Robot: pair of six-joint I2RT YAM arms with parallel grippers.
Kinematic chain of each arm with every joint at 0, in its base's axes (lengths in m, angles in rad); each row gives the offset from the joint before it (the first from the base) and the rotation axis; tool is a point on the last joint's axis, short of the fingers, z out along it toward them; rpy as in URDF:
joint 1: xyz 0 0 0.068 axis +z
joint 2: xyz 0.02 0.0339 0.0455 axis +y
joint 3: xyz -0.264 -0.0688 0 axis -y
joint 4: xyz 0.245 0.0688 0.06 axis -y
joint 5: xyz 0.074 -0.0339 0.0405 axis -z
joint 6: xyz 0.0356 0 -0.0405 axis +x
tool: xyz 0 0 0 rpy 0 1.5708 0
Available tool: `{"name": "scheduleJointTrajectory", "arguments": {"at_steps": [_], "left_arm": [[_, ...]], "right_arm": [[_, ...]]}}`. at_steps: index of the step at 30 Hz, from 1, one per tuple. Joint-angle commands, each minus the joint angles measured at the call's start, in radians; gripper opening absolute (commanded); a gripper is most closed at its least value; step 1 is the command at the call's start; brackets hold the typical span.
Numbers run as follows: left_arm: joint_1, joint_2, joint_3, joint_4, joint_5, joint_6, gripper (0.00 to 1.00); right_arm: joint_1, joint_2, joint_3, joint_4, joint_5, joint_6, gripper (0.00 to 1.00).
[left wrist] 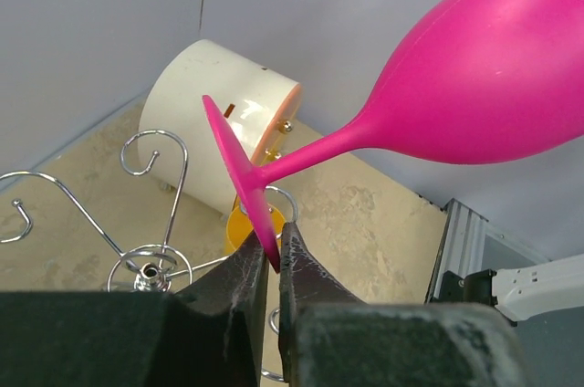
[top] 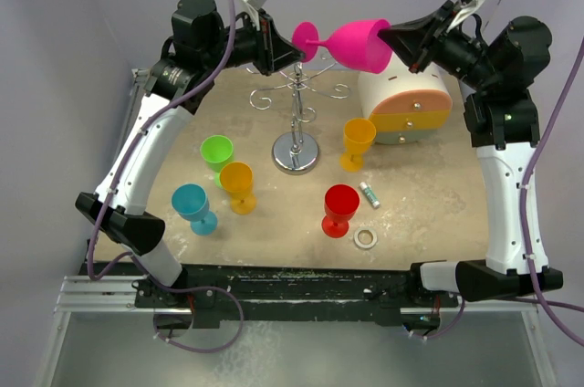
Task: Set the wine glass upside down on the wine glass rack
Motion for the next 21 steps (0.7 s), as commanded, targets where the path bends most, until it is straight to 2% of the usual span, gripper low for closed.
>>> {"name": "scheduleJointTrajectory", "arguments": {"at_steps": [1, 2, 6, 13, 17, 20, 21], "left_arm": [[-0.001, -0.023, 0.035, 0.022, -0.024, 0.024, 0.06], [-0.001, -0.028, 0.032, 0.023, -0.029, 0.026, 0.01], [0.0, -0.056, 0.006, 0.031, -0.061, 0.034, 0.0], [0.022, -0.098, -0.008, 0.013, -0.139, 0.095, 0.0], [0.081, -0.136, -0.032, 0.016, -0.147, 0.091, 0.0], [0.131, -0.172, -0.054, 0.018, -0.162, 0.099, 0.0], [0.152, -0.187, -0.062, 0.019, -0.17, 0.106, 0.0]], "right_arm": [[0.006, -0.029, -0.001, 0.041, 0.017, -0.019, 0.0], [0.007, -0.03, -0.006, 0.044, 0.013, -0.019, 0.0], [0.006, -0.038, -0.026, 0.042, 0.002, -0.028, 0.01], [0.006, -0.054, -0.048, 0.021, -0.022, -0.05, 0.34], [0.006, -0.07, -0.047, -0.013, -0.01, -0.082, 0.54], [0.006, -0.083, -0.04, -0.054, 0.008, -0.117, 0.63], [0.006, -0.087, -0.037, -0.068, 0.02, -0.127, 0.7]]}}
